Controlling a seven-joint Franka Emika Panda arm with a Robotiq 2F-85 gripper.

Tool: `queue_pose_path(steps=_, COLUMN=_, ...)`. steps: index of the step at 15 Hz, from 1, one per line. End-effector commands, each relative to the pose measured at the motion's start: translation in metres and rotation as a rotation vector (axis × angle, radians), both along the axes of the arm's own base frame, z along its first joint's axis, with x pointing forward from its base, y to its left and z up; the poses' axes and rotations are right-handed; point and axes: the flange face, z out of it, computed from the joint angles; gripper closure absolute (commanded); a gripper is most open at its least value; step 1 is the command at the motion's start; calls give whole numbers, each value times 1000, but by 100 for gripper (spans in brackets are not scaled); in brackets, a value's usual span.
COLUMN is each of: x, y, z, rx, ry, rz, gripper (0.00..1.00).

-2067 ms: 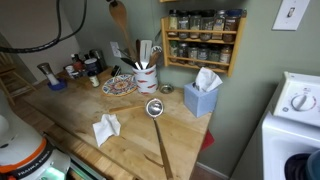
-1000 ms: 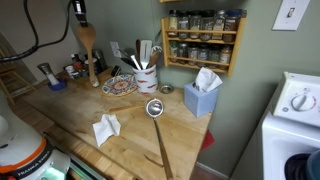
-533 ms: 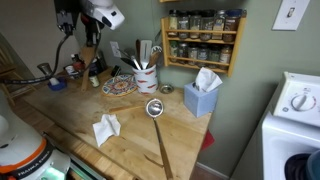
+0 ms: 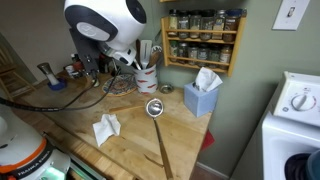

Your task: Pick up a wooden spoon from the utensil holder and put it on the kitchen counter

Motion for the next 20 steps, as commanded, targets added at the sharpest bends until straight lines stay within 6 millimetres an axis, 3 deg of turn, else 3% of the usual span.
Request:
queue_pose_path(steps=1, x=-1, y=-6, z=-11, rx=30, ry=-8, rz=2, gripper=92)
queue_pose_path(steps=4, x=0, y=-14, z=-33, rx=70, ry=-6, rz=2, gripper=92)
queue_pose_path(steps=6, x=1, y=-14, z=-35, rx=74, ry=-4, rz=3, gripper=92)
queue_pose_path(steps=7, x=2, y=-15, z=-34, rx=74, ry=-5, rz=3, gripper=98)
queue_pose_path(steps=11, x=19, y=-24, z=-51, rx=57, ry=-35, rz=43, gripper=98)
queue_pose_path(steps=20, x=33, y=-59, z=-113, rx=368, ry=-217, rz=76, gripper=98)
